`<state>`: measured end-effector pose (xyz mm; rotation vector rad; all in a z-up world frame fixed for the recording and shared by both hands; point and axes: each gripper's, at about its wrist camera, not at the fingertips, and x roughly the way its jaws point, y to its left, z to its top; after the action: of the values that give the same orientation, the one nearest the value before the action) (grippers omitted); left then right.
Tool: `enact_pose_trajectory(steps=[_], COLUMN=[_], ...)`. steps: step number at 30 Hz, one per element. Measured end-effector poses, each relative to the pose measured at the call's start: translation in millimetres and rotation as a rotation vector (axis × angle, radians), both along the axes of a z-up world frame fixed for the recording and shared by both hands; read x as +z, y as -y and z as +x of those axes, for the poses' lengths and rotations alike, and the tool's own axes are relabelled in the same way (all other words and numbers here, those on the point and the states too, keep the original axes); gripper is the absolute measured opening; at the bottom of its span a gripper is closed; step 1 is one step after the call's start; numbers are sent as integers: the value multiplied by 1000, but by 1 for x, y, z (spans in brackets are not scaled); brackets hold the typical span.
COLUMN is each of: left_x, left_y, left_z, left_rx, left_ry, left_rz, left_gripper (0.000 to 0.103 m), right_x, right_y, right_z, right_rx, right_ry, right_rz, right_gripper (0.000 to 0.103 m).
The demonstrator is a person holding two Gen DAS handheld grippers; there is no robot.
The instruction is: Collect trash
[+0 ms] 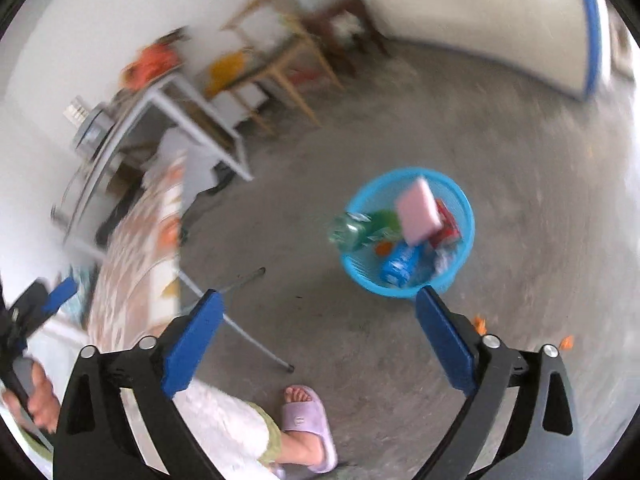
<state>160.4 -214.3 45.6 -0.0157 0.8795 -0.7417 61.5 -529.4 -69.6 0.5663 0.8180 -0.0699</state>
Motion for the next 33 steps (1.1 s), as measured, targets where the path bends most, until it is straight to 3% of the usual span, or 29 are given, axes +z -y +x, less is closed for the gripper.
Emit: enact_pose_trajectory(steps=[4, 10, 14, 19, 26, 33], left_x=[12, 22, 28, 31, 28, 12], left_y=[-42, -100, -131, -151, -159, -151], left_z=[-32, -79, -102, -118, -133, -131], left_rx=[91, 260, 370, 517, 629, 621], left_ry=[70, 161, 170, 182, 209, 166], left_rz=[4, 46, 31, 99, 196, 252], left_gripper=[91, 94, 94, 94, 94, 94], right_x=[49, 96, 119, 142, 139, 117], right_y=[-63, -139, -181, -215, -234, -239], right_z=[-11, -25, -32, -44, -56, -57], right_rx=[105, 195, 251, 278, 237, 231], right_ry=[87, 210, 270, 337, 322, 242], right_rz=[-160, -351, -444, -477, -502, -519], right_gripper=[96, 96, 96, 96, 96, 96])
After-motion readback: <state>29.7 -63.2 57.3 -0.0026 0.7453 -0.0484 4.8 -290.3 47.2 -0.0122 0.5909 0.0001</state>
